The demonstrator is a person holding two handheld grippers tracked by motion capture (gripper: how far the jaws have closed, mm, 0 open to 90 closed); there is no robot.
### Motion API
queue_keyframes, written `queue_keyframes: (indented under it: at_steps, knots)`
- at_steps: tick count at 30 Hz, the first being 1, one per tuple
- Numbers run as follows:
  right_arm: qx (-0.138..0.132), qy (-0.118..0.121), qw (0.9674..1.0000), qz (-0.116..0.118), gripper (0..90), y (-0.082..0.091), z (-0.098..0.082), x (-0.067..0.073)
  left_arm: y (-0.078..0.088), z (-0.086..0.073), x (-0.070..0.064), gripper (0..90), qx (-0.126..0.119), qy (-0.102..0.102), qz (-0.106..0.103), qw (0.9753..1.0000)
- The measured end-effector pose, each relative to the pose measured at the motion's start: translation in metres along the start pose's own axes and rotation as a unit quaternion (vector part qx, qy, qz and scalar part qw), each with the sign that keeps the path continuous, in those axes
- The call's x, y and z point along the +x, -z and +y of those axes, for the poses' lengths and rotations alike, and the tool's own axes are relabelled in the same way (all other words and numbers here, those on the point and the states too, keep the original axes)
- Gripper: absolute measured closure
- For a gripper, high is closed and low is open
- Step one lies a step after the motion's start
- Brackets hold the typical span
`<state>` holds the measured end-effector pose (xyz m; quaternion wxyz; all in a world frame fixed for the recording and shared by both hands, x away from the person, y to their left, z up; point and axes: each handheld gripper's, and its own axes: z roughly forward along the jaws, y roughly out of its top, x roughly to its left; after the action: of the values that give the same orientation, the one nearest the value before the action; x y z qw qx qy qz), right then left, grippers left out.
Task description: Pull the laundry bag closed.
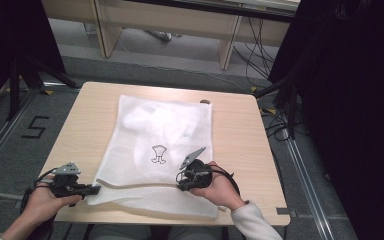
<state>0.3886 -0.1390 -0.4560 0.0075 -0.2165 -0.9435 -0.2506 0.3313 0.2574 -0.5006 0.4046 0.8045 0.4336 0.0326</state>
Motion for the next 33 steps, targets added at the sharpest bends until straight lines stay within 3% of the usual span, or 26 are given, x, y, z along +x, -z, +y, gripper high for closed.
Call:
queue_keyframes:
  at_steps: [19,21,23,26,29,33]
  knots:
    - [-0.001,-0.009,1.0,-0.001,82.2,0.007,-0.011,-0.004,-0.001,-0.001,-0.001,85.5,-0.011,0.002,0.004,0.9999]
    - [-0.005,-0.004,1.0,-0.005,82.2,0.007,-0.012,-0.005,0.0,0.0,0.0,85.5,-0.001,0.0,0.002,1.0]
    - [-0.001,-0.02,0.9998,-0.006,82.2,0.009,-0.013,-0.003,-0.001,-0.001,-0.001,85.5,-0.011,0.001,0.004,0.9999]
    - [-0.006,-0.008,0.9999,-0.003,82.2,0.01,-0.015,-0.006,-0.001,-0.001,-0.001,85.5,-0.009,0.001,0.004,0.9999]
    - [-0.002,-0.028,0.9996,-0.005,82.2,0.013,-0.019,-0.005,-0.001,-0.001,-0.001,85.5,-0.011,0.002,0.005,0.9999]
    - [-0.006,-0.018,0.9998,-0.004,82.2,0.013,-0.02,-0.007,0.0,0.0,0.0,85.5,0.0,0.0,0.0,1.0]
